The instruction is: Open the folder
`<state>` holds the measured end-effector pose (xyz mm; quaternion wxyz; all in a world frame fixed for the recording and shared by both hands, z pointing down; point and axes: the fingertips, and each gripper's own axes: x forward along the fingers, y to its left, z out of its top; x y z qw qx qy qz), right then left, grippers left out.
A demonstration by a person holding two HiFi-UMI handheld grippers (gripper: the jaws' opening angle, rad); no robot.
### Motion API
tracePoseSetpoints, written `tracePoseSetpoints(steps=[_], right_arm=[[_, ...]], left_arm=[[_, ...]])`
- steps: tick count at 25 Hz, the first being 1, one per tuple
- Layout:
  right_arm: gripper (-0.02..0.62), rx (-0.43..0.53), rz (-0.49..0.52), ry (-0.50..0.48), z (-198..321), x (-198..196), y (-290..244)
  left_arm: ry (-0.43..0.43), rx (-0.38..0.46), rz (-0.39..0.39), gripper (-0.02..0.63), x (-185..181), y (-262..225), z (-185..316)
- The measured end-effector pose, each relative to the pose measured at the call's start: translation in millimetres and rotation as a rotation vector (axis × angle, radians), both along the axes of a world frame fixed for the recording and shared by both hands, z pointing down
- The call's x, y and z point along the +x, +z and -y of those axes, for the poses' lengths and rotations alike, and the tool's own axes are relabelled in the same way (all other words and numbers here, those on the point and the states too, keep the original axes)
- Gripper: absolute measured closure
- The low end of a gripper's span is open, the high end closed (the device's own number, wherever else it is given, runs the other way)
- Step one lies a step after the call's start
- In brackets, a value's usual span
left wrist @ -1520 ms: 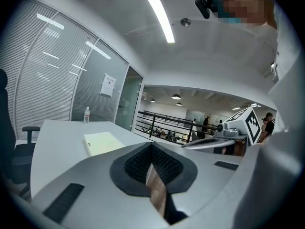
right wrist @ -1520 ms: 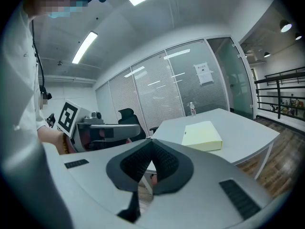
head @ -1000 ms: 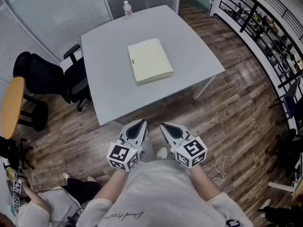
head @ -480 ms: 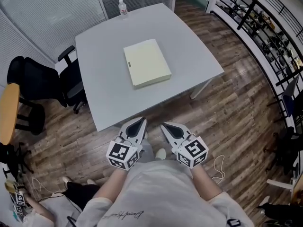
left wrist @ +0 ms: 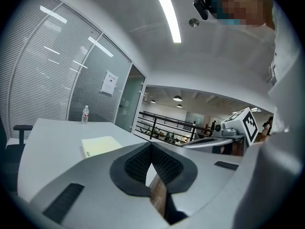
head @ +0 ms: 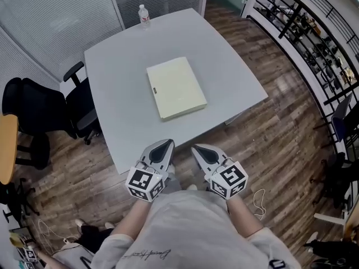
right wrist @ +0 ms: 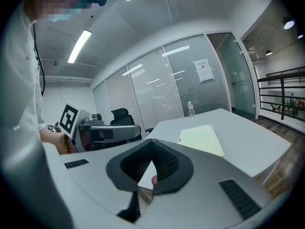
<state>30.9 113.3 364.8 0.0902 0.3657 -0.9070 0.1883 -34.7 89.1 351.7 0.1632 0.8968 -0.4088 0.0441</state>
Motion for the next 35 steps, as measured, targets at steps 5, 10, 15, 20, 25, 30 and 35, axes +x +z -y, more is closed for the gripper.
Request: tracePoseSetpoints(steps=[5, 10, 15, 20, 25, 30, 35], right_arm=[[0.577, 0.015, -0.022, 0.036, 34.7, -10.2, -3.6], [0.577, 0.025, -0.039, 0.07, 56.1, -19.6, -6.8], [0.577, 0.023, -0.052, 0.11, 72.7, -25.2, -5.4], [0.577, 0.013, -0.059, 0.098, 82.2, -36.9, -1.2], [0.577, 0.021, -0.067, 0.05, 90.5, -41.2, 0.5], [0.577, 0.026, -0.078, -0.003, 104.9, -40.0, 0.1], [0.577, 0.031, -0.107, -0.06, 114.5, -31.9, 0.6]], left_arm=[[0.045, 0.004, -0.023, 0.597, -7.1, 2.7, 39.3], [0.101, 0.023, -0.017, 0.597, -7.4, 0.5, 60.7], [0.144, 0.025, -0.013, 0.597, -17.6, 0.0, 73.0], [0.165, 0.002, -0.032, 0.597, -26.2, 4.8, 79.2], [0.121, 0.018, -0.056, 0.597, -30.5, 0.9, 85.8], [0.046, 0.013, -0.033, 0.597, -37.2, 2.0, 94.9], [-0.006, 0.009, -0.021, 0.597, -34.0, 2.3, 100.5]])
